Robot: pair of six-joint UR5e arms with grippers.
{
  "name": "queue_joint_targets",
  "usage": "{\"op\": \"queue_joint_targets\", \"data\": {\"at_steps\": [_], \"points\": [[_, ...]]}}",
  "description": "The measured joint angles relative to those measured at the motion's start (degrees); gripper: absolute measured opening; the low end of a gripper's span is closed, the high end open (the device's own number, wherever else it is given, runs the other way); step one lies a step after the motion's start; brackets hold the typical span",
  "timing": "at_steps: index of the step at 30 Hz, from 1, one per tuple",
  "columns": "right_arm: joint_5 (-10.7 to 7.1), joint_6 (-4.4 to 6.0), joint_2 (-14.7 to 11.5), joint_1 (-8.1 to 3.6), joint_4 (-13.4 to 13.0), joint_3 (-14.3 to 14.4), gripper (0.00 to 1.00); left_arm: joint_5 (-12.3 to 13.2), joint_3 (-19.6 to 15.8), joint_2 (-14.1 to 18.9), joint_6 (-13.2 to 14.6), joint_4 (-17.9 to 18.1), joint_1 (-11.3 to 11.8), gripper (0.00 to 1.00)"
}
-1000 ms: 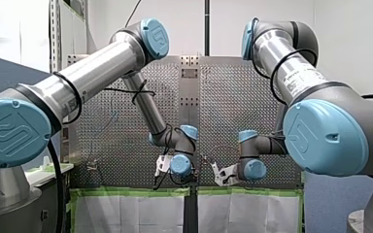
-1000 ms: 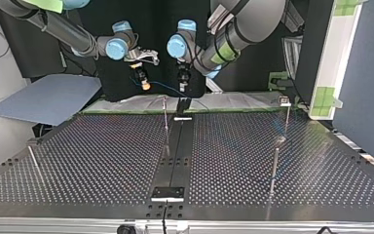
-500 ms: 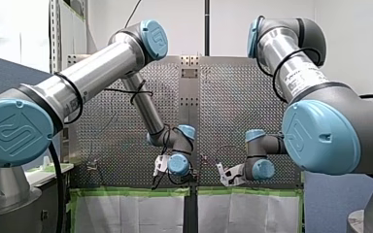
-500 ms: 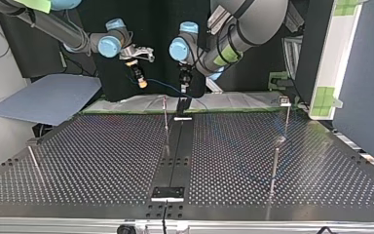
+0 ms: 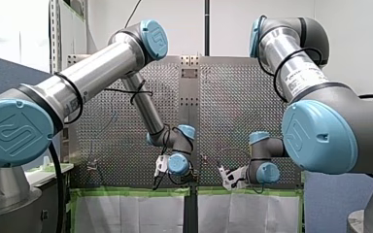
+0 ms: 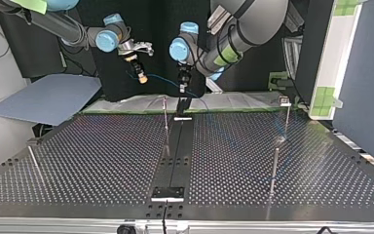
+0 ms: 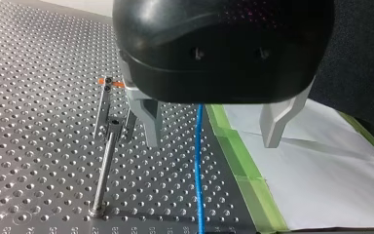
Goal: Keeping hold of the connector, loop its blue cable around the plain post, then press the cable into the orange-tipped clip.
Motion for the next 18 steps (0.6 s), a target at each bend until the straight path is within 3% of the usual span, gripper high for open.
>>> {"op": "queue_joint_targets", "data": {"at_steps": [4,8,12,18], "points": [[-0.47,-0.40,-0.10,-0.10,0.03,0.35,0.00,0.05,-0.01,-0.01,-0.28,0.01,0.02,1.00],[-2.25,-0.65,-1.30,-0.46,-0.49,1.52,0.00,0.68,-0.02,-0.01,-1.58,0.11,0.13,1.00],[-3.98,0.75,-2.81,-0.72,-2.26,2.94,0.00,1.87,-0.03,-0.01,-2.84,0.19,0.20,1.00],[-4.73,2.46,-3.45,-0.73,-4.86,3.49,0.00,3.27,-0.03,0.00,-3.83,1.83,0.21,1.00]]}}
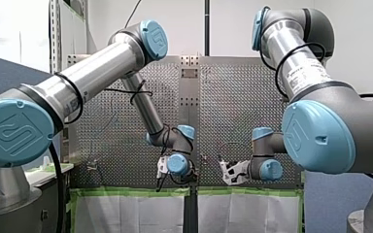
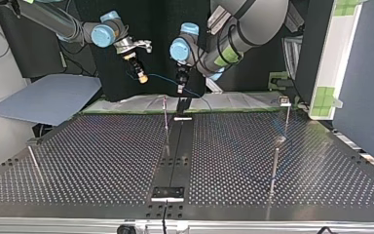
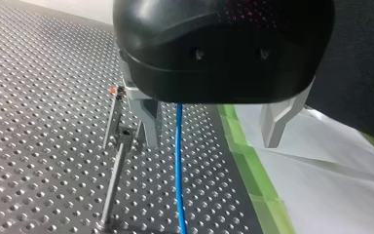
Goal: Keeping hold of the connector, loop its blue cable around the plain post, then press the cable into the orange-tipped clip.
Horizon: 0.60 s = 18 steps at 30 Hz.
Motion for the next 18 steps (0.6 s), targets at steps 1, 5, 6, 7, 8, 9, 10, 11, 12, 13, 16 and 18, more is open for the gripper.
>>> {"op": "queue_joint_targets", "data": {"at_steps": [1,5,6,7,8,9,10,11,12,13,16,18], "points": [[-0.07,0.14,-0.03,0.00,-0.18,0.01,0.00,0.16,0.00,0.00,-0.19,0.44,-0.02,1.00],[-0.22,0.78,-0.02,0.04,-0.79,0.02,0.00,0.49,0.00,-0.01,-1.09,2.79,-0.08,1.00],[-0.22,0.86,-0.02,0.07,-0.85,0.03,0.00,0.52,0.00,0.00,-1.22,3.30,-0.10,1.00],[-0.25,0.92,-0.02,0.11,-0.89,0.03,0.00,0.53,0.00,0.00,-1.31,3.85,-0.12,1.00],[-0.27,1.00,-0.02,0.13,-0.95,0.04,0.00,0.54,0.00,0.00,-1.41,4.61,-0.13,1.00],[-0.29,1.04,-0.02,0.15,-0.98,0.03,0.00,0.55,0.01,0.01,-1.50,5.12,-0.11,1.00],[-0.30,1.07,-0.02,0.16,-1.02,0.04,0.00,0.55,0.00,0.02,-1.60,5.66,-0.09,1.00],[-0.32,1.09,-0.02,0.17,-1.07,0.04,0.00,0.58,0.00,0.03,-1.77,6.34,-0.04,1.00],[-0.32,1.11,-0.02,0.17,-1.09,0.04,0.00,0.60,0.00,0.02,-1.90,6.71,-0.01,1.00],[-0.33,1.13,-0.02,0.17,-1.11,0.04,0.00,0.60,0.00,0.01,-2.01,7.00,0.02,1.00],[-0.34,1.17,-0.03,0.16,-1.15,0.04,0.00,0.58,0.00,0.02,-2.27,7.64,0.07,1.00],[-0.34,1.18,-0.04,0.14,-1.16,0.04,0.00,0.54,0.00,0.01,-2.33,7.82,0.08,1.00]]}}
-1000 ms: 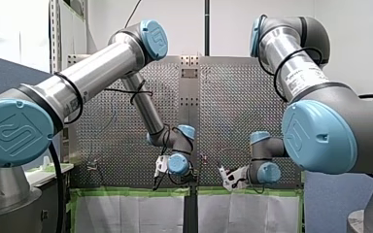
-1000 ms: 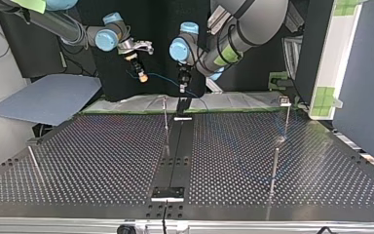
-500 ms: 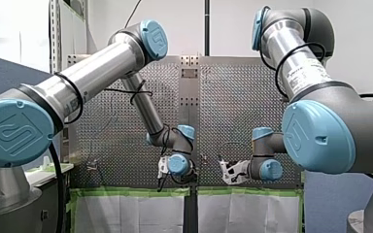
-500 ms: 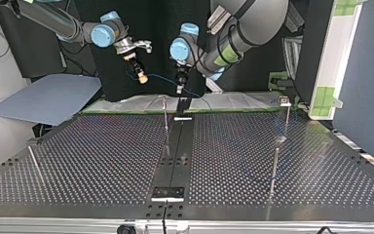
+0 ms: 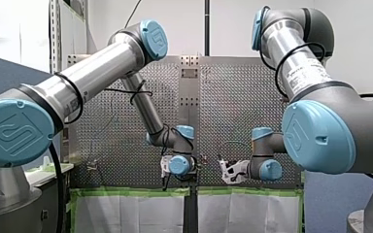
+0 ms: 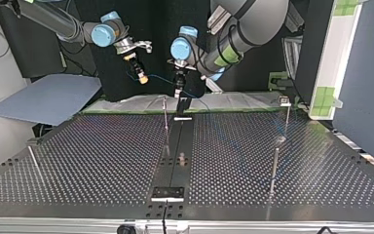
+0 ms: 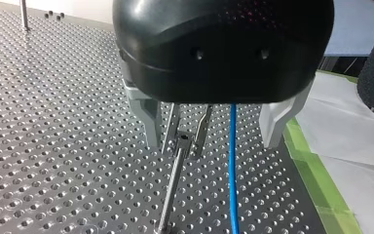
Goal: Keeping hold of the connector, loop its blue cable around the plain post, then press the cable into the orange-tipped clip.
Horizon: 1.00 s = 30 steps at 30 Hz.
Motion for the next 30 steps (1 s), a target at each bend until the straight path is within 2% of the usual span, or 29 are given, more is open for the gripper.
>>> {"op": "queue_joint_targets", "data": {"at_steps": [12,14,15,17,18,19,20,21,23,30], "points": [[-0.02,0.10,0.01,0.03,-0.04,0.00,0.00,-0.69,-0.01,-0.01,1.72,0.36,0.02,1.00],[-0.04,0.19,0.00,0.04,-0.04,0.00,0.00,-0.81,-0.01,0.02,2.17,0.45,0.02,0.78],[-0.05,0.21,0.01,0.04,-0.05,0.00,0.00,-0.85,-0.01,0.02,2.44,0.48,0.00,0.78],[-0.07,0.25,0.01,0.05,-0.07,0.00,0.00,-0.91,-0.02,0.02,2.97,0.52,-0.03,0.43],[-0.08,0.25,0.01,0.06,-0.07,0.00,0.00,-0.91,-0.04,0.01,3.11,0.53,-0.04,0.43],[-0.08,0.26,0.01,0.07,-0.08,0.00,0.00,-0.92,-0.06,0.00,3.22,0.54,-0.04,0.32],[-0.08,0.26,0.01,0.09,-0.08,0.00,0.00,-0.93,-0.08,0.00,3.35,0.54,-0.06,0.16],[-0.09,0.27,0.01,0.11,-0.09,0.00,0.00,-0.93,-0.08,-0.01,3.45,0.53,-0.08,0.16],[-0.09,0.27,0.01,0.13,-0.09,0.00,0.00,-0.94,-0.09,-0.01,3.75,0.50,-0.12,0.00],[-0.05,0.27,0.00,0.11,-0.10,0.00,0.00,-1.12,-0.88,0.02,4.77,0.92,-0.02,0.00]]}}
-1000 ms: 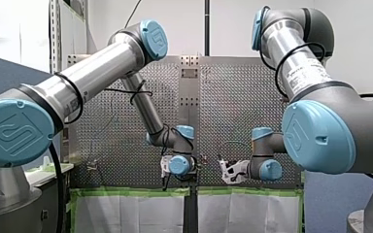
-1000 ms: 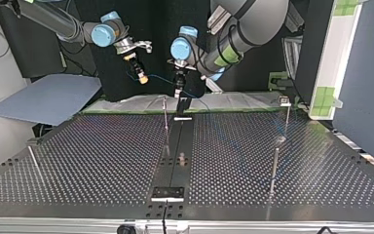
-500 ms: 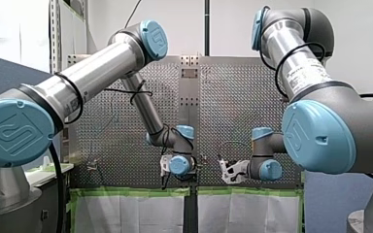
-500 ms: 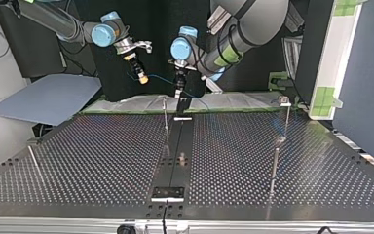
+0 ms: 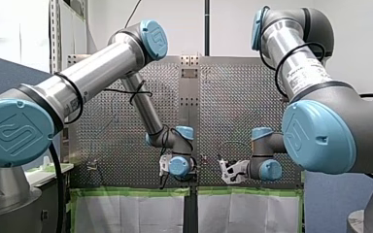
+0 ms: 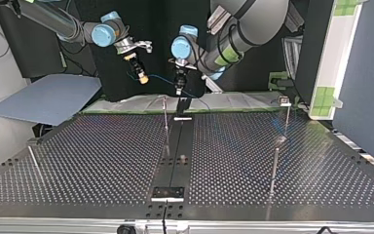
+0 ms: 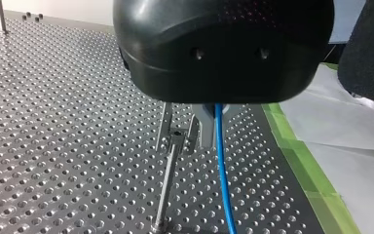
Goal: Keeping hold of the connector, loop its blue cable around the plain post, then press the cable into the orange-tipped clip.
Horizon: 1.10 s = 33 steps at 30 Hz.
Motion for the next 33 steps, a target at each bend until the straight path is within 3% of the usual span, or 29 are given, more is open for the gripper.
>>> {"op": "queue_joint_targets", "data": {"at_steps": [10,20,31,32,33], "points": [[0.18,0.60,0.00,-0.24,-0.05,-0.05,0.00,-0.26,-0.78,-0.02,0.64,1.49,-0.55,0.00],[3.37,4.15,0.01,-0.91,-2.43,-0.28,0.00,-2.34,-0.82,-0.05,0.83,3.05,-2.59,0.00],[3.78,4.96,0.02,-1.35,-3.36,-0.50,0.00,-3.56,-0.82,-0.05,0.76,3.54,-3.26,0.00],[3.77,4.98,0.02,-1.35,-3.39,-0.51,0.00,-3.45,-0.81,-0.05,0.75,3.59,-3.26,0.10],[3.76,4.99,0.02,-1.35,-3.40,-0.51,0.00,-3.29,-0.81,-0.05,0.73,3.63,-3.26,0.10]]}}
